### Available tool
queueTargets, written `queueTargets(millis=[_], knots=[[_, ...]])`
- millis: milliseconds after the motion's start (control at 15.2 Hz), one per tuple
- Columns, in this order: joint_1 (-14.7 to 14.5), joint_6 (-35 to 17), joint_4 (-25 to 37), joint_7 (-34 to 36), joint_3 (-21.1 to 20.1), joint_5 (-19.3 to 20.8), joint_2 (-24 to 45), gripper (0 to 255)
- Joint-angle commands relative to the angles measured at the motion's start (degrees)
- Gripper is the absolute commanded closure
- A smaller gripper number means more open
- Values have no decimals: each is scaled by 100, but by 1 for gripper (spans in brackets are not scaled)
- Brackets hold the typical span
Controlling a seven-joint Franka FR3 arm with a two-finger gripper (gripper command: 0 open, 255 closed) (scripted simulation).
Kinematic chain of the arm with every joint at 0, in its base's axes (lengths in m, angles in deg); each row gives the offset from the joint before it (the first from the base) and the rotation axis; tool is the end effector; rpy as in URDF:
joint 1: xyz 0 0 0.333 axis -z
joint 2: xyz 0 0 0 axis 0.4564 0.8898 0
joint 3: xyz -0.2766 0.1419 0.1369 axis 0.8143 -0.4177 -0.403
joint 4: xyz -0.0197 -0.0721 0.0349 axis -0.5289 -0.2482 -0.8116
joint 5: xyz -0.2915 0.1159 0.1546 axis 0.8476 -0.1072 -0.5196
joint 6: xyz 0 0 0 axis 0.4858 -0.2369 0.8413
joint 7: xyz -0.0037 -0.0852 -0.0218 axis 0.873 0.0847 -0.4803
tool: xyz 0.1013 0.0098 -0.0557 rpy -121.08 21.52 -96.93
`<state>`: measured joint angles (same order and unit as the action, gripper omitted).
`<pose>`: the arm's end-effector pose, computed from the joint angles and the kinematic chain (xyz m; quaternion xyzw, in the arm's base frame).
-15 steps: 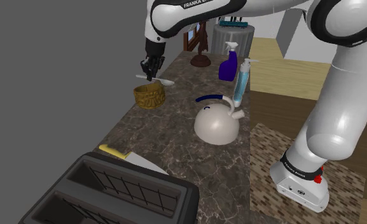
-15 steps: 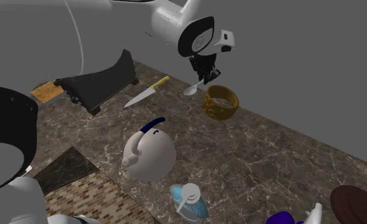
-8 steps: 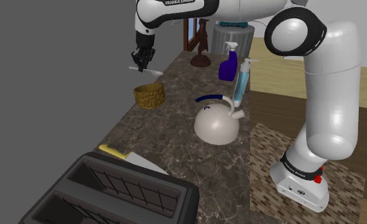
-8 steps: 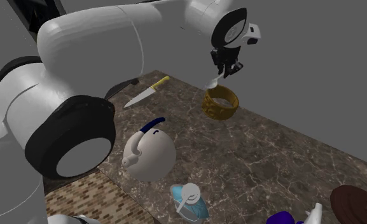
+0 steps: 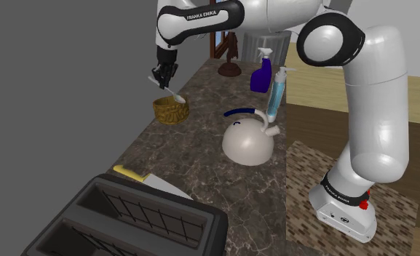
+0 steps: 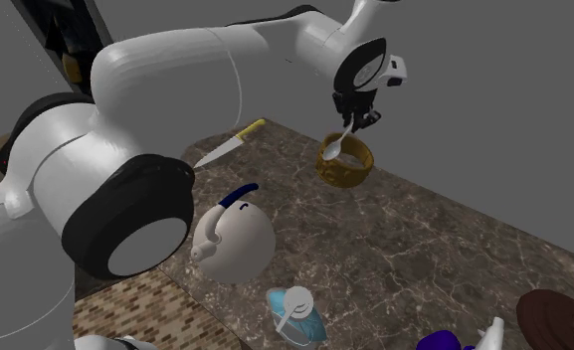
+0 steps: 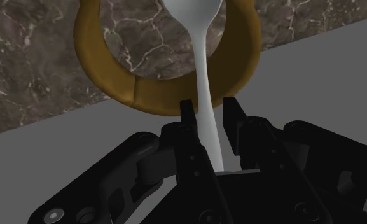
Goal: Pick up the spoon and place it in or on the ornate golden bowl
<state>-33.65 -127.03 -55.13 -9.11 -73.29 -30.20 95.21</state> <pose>0.6728 0.1792 0.5027 -0.9828 -0.1343 -0.1023 0.0756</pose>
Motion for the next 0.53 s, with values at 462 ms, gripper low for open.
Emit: queueTargets(millis=[462], knots=[[16, -631, -558, -50, 7, -8, 73, 255]])
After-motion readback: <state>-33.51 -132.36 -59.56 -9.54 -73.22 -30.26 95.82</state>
